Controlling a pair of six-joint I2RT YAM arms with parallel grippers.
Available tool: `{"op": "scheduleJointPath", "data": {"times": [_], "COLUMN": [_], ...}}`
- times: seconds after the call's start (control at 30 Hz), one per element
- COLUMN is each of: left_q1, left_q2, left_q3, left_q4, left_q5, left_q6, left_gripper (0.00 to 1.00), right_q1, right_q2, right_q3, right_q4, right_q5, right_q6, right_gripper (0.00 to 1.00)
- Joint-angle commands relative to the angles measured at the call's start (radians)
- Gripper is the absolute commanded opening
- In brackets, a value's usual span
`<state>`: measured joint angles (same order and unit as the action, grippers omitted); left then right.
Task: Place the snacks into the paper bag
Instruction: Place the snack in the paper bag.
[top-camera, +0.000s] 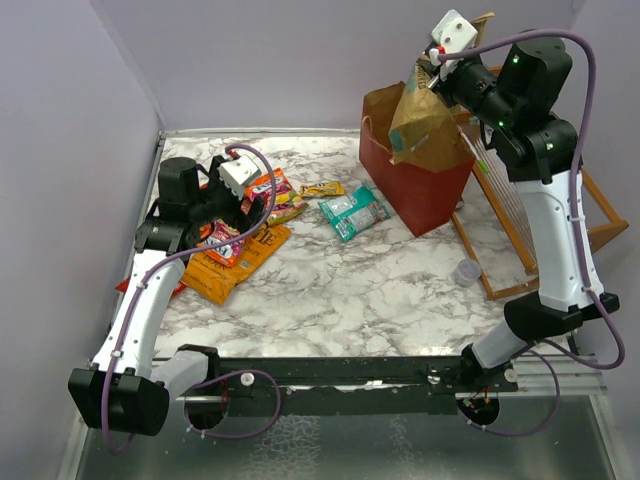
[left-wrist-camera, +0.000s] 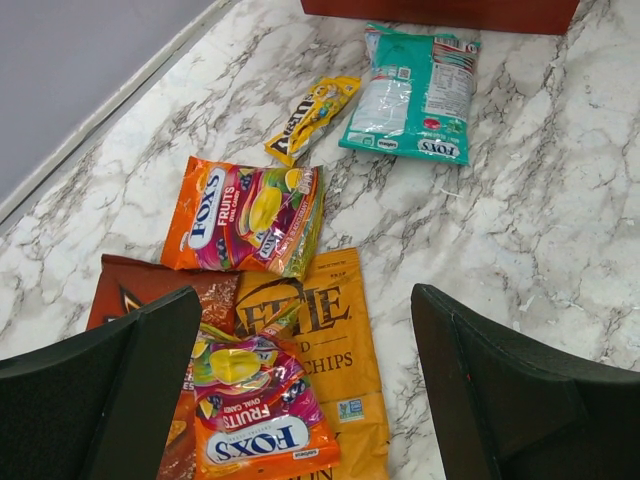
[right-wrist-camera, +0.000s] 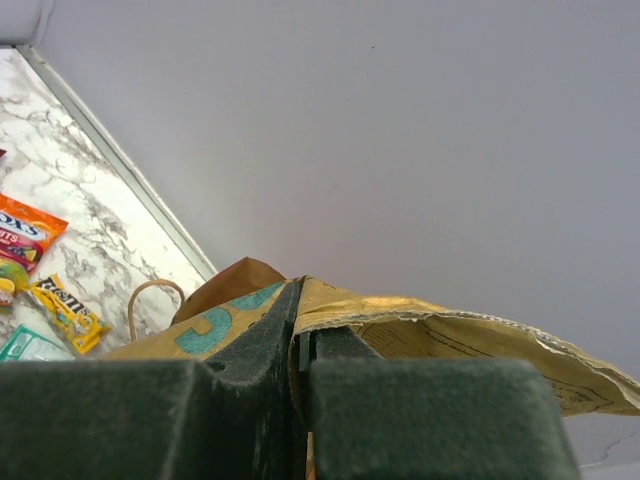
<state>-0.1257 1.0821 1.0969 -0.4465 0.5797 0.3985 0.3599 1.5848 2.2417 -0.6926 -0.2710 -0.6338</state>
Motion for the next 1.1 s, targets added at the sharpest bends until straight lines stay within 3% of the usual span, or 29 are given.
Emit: {"op": "scheduleJointPath", "data": {"times": [0.0,0.57,1.07], "left_q1": [0.004,0.004,0.003], "left_q2": [-0.002,-0.011,-0.013], "left_q3": [-0.017,-0.036,-0.045], "left_q4": [0.009,0.019,0.017], "left_q5": [0.041,0.042,0.045], "left_q6": [0.005,0.004,0.011], "left_gripper": [0.89,0.89,0.89], "right_q1": [0.001,0.002,0.002], "right_q2": [0.035,0.166,0.126], "right_q3": [0.053,0.113,-0.035], "right_q4": [0.081,0.147,0.010], "right_q5": [0.011,0.092,-0.080], "right_q6": [-0.040,-0.218,-0.350], "right_gripper": [0.01,0.01,0.01]}}
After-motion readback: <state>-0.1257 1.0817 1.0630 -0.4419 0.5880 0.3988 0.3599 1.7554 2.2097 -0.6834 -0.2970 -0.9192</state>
